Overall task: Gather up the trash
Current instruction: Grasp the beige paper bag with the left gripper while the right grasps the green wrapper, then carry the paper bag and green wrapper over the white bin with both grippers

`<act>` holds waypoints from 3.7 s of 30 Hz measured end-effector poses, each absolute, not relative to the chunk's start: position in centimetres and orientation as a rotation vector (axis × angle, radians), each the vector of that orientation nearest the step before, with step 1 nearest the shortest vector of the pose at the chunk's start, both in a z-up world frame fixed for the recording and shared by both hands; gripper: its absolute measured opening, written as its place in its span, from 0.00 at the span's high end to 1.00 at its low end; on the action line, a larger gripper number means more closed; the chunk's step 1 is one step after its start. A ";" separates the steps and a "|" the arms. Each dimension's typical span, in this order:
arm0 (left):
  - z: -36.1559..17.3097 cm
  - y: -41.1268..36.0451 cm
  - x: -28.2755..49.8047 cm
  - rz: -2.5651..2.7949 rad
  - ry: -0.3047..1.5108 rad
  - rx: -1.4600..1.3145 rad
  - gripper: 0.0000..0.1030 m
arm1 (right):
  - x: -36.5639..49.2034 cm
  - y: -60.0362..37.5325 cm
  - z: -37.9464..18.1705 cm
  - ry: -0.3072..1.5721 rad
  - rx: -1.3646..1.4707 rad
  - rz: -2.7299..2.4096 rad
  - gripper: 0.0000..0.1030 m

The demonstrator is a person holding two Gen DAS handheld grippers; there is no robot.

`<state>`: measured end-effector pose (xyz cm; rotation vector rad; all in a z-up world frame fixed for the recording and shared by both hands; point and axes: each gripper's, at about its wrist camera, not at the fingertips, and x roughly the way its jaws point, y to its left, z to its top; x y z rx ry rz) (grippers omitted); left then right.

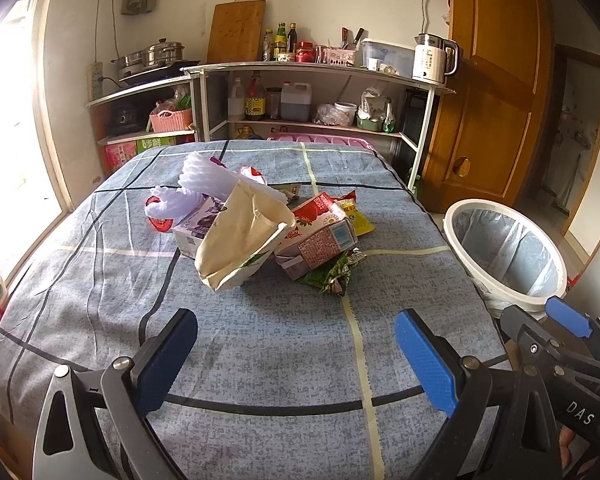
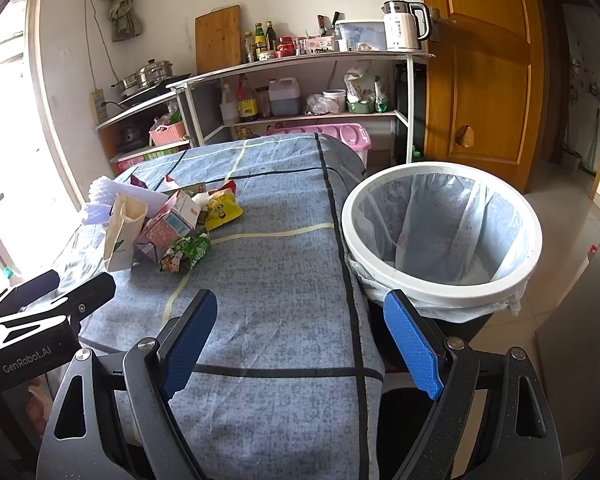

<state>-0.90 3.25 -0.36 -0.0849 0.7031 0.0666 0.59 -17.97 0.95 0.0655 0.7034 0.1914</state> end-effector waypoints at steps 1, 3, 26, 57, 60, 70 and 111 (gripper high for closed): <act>-0.4 3.6 -0.9 0.066 0.705 -0.087 0.02 | 0.8 -17.9 0.9 0.706 0.065 0.193 0.17; -0.6 4.3 -0.8 0.080 0.713 -0.084 0.02 | 1.1 -17.7 0.7 0.711 0.067 0.199 0.17; -3.3 14.3 2.6 0.050 0.780 -0.252 0.03 | 8.9 -9.2 -2.1 0.831 0.110 0.478 0.18; -4.3 13.4 9.7 -0.152 0.841 -0.201 0.24 | 9.6 -12.5 -2.5 0.862 0.153 0.384 0.89; -4.5 12.4 9.7 -0.185 0.852 -0.190 0.32 | 9.3 -13.0 -2.3 0.860 0.164 0.382 0.89; -4.2 10.1 8.8 -0.241 0.858 -0.139 0.46 | 9.0 -14.1 -2.2 0.853 0.187 0.367 0.89; 1.2 6.0 1.4 -0.338 0.765 -0.237 0.71 | 6.3 -18.2 0.5 0.755 0.244 0.350 0.89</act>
